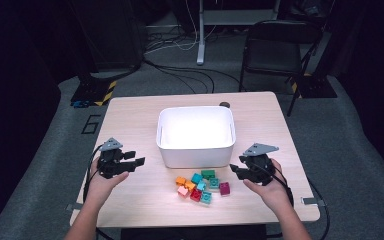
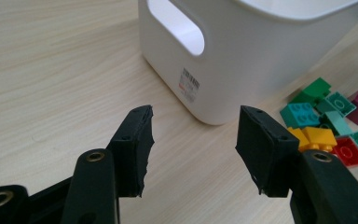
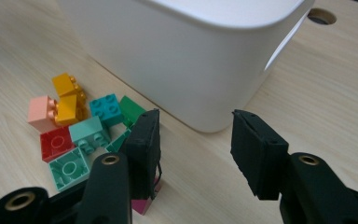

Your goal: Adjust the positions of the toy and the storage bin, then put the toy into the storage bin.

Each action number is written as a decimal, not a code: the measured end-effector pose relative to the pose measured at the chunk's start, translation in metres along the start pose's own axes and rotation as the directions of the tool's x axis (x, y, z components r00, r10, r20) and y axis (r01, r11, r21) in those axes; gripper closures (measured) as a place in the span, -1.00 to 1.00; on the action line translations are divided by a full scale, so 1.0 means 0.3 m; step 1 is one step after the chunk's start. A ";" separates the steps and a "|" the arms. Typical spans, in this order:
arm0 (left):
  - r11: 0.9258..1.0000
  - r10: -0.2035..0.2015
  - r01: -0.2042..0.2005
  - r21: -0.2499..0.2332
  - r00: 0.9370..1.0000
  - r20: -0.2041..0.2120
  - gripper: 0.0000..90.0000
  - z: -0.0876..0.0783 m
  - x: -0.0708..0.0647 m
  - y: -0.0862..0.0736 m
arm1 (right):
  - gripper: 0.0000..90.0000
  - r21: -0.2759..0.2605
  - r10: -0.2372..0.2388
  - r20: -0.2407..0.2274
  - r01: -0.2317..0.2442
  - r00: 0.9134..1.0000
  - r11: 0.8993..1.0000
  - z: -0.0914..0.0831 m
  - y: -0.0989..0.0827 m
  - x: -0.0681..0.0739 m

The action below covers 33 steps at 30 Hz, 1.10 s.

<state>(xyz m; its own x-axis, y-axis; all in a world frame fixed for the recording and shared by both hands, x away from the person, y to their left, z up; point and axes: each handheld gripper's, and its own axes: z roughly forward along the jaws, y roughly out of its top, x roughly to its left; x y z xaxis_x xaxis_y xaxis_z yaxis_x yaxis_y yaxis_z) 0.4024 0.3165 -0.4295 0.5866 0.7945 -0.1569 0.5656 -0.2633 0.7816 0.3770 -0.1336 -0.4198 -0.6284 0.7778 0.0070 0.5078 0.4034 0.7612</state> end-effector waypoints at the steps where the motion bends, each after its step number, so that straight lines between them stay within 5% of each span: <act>1: 1.000 -0.004 0.004 -0.006 1.000 0.000 -0.01 0.000 0.001 -0.004 | 0.15 0.002 0.004 -0.001 -0.004 1.000 1.000 0.006 -0.009 0.000; 5: 1.000 -0.010 0.010 0.003 1.000 0.000 -0.03 0.009 0.008 -0.016 | 0.17 0.001 0.021 -0.034 -0.021 0.999 1.000 0.032 -0.042 -0.003; 13: 1.000 -0.016 0.016 -0.011 1.000 0.002 -0.03 0.026 0.008 -0.017 | 0.22 0.031 0.030 -0.030 -0.029 0.999 0.999 0.083 -0.086 0.008; 33: 0.999 -0.031 0.031 -0.012 0.999 -0.013 -0.04 0.028 0.019 -0.029 | 0.10 0.087 0.014 -0.023 -0.012 1.000 0.996 0.174 -0.120 0.113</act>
<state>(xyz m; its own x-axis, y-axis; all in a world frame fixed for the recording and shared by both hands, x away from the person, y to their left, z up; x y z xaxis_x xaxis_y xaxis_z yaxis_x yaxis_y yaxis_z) 0.4058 0.3187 -0.4422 0.5611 0.8095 -0.1728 0.5760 -0.2320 0.7838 0.3683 -0.0967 -0.4806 -0.6342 0.7725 0.0327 0.5650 0.4341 0.7017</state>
